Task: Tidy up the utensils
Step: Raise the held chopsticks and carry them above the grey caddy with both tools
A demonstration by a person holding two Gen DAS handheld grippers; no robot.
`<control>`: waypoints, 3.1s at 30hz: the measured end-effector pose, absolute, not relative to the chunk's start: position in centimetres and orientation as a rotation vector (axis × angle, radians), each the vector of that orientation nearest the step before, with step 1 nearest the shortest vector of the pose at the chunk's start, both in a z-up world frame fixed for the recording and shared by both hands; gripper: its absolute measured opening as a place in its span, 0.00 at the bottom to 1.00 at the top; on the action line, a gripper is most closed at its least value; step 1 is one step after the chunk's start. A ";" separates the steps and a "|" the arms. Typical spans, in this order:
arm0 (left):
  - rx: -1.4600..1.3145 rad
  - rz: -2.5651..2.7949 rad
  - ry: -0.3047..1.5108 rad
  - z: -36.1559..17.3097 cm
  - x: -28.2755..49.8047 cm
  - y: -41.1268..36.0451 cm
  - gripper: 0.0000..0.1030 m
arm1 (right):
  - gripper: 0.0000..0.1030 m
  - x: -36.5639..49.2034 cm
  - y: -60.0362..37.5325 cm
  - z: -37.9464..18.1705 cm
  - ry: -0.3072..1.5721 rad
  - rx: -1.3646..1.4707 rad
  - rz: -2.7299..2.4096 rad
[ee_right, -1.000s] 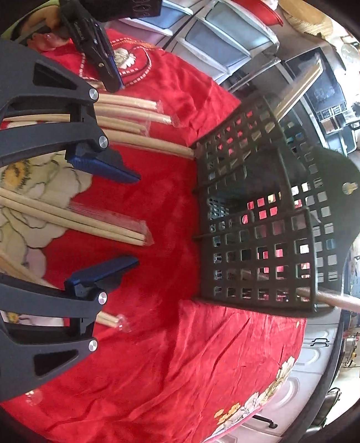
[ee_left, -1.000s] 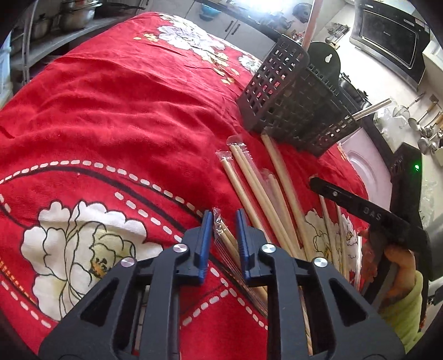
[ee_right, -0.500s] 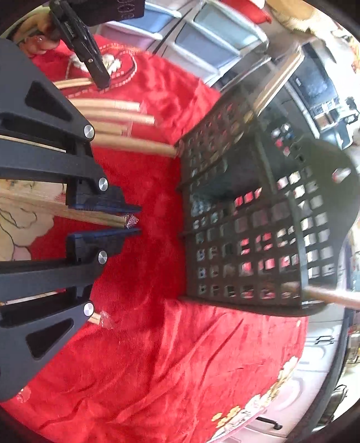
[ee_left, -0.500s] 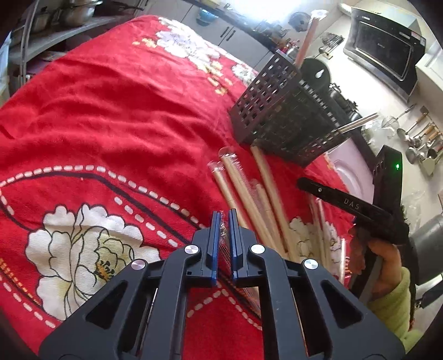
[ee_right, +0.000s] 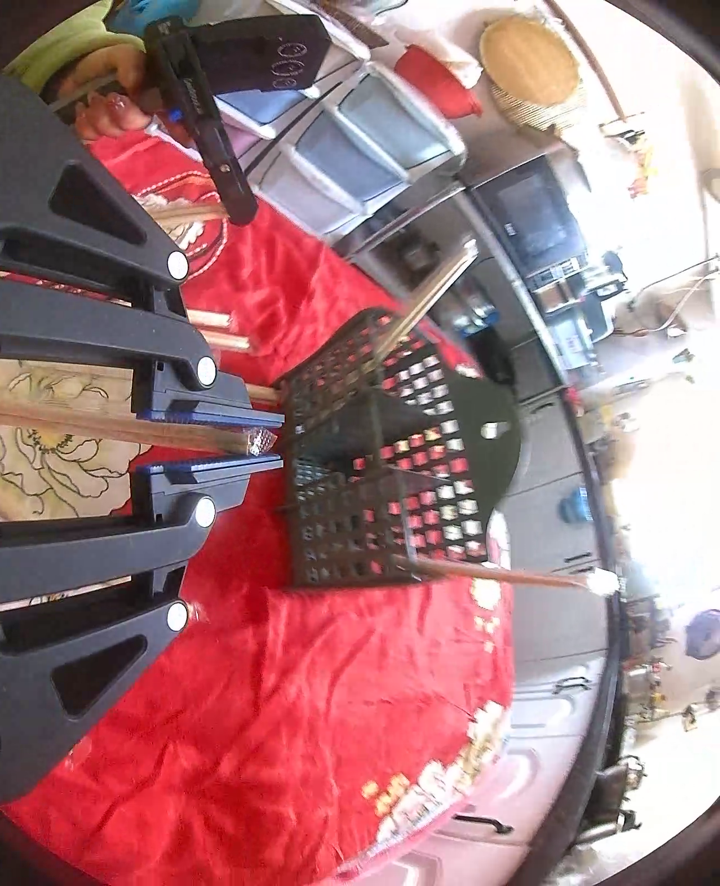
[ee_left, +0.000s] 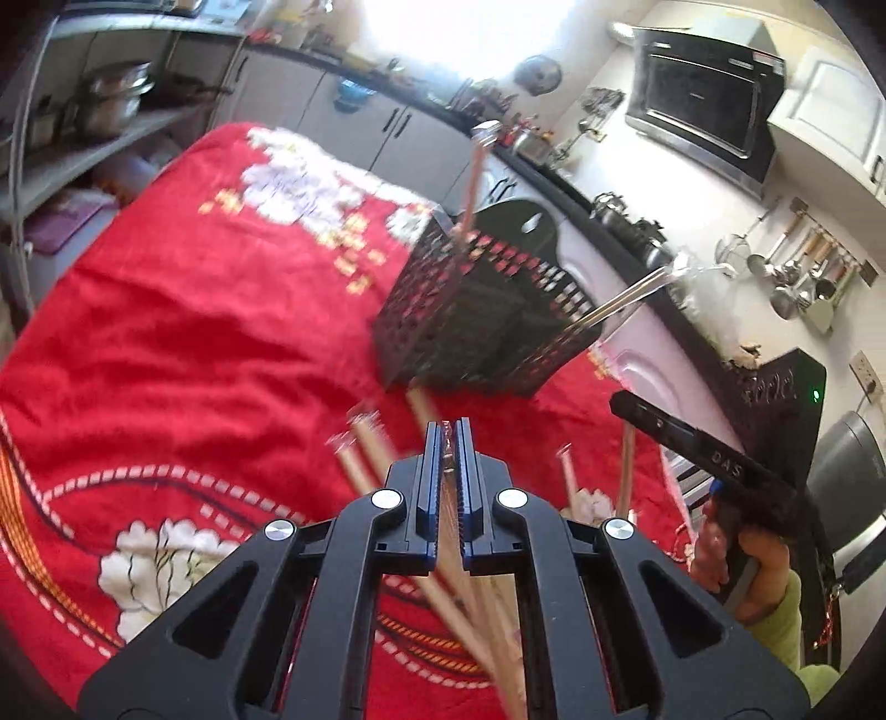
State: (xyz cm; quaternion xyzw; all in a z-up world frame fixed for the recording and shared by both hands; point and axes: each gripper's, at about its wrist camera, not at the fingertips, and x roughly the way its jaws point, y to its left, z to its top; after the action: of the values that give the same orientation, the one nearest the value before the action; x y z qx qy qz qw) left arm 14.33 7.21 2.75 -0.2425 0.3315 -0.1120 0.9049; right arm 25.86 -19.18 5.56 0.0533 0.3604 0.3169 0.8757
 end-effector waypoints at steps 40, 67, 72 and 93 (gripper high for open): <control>-0.301 -0.367 0.431 16.6 19.1 -0.1 0.02 | 0.09 21.2 -24.9 16.1 0.330 0.146 0.595; -0.317 -0.226 0.312 20.8 24.5 3.3 0.02 | 0.09 28.8 -19.8 22.3 0.205 0.077 0.504; -0.320 -0.202 0.323 19.5 25.6 3.4 0.02 | 0.09 30.5 -20.1 22.5 0.172 0.105 0.483; -0.268 -0.187 0.340 14.1 25.5 1.5 0.02 | 0.09 35.1 -19.1 17.1 0.163 0.128 0.420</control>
State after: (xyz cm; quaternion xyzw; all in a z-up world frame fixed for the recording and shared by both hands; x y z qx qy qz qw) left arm 25.54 1.54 14.07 -0.1325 0.1686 -0.0925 0.9723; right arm 35.12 -19.07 17.12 0.0633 0.0808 0.2079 0.9728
